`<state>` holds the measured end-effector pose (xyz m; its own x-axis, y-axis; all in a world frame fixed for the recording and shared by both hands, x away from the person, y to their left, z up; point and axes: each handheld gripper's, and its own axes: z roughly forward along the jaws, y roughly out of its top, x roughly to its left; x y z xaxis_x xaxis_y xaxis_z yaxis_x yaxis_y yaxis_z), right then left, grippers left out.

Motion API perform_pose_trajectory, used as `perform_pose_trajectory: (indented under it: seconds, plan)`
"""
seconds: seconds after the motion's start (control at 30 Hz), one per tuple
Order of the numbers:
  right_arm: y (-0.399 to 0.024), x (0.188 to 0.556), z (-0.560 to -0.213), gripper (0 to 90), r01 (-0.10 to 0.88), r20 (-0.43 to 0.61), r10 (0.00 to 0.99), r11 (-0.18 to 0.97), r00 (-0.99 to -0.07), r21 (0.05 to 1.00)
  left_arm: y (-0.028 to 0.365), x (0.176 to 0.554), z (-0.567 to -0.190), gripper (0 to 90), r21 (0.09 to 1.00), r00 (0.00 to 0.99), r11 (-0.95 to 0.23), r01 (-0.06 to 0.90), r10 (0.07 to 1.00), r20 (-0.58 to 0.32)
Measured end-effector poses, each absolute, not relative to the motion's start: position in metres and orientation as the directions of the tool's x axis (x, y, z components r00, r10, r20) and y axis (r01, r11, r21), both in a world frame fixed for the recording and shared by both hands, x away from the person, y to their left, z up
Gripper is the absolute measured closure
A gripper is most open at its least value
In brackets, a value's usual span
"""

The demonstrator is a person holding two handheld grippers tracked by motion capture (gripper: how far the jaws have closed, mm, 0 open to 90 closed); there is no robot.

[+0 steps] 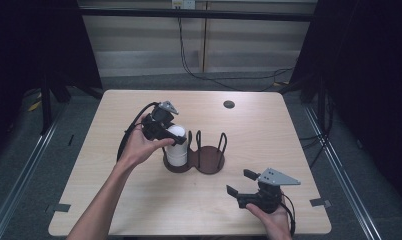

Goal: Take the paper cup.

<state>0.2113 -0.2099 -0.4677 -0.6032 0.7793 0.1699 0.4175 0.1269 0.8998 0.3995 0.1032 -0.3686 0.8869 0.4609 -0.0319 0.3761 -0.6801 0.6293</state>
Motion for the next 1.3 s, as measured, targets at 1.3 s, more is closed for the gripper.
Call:
perform_pose_trajectory:
  seconds: [1.3]
  plan:
    - [-0.205, 0.213, -0.47, 15.6, 0.43, 0.181, 0.768, 0.134, -0.614, 0.893, 0.106, 0.391, -0.347, 36.0, 0.651, 0.872, -0.655, 0.382, 0.488, -0.021]
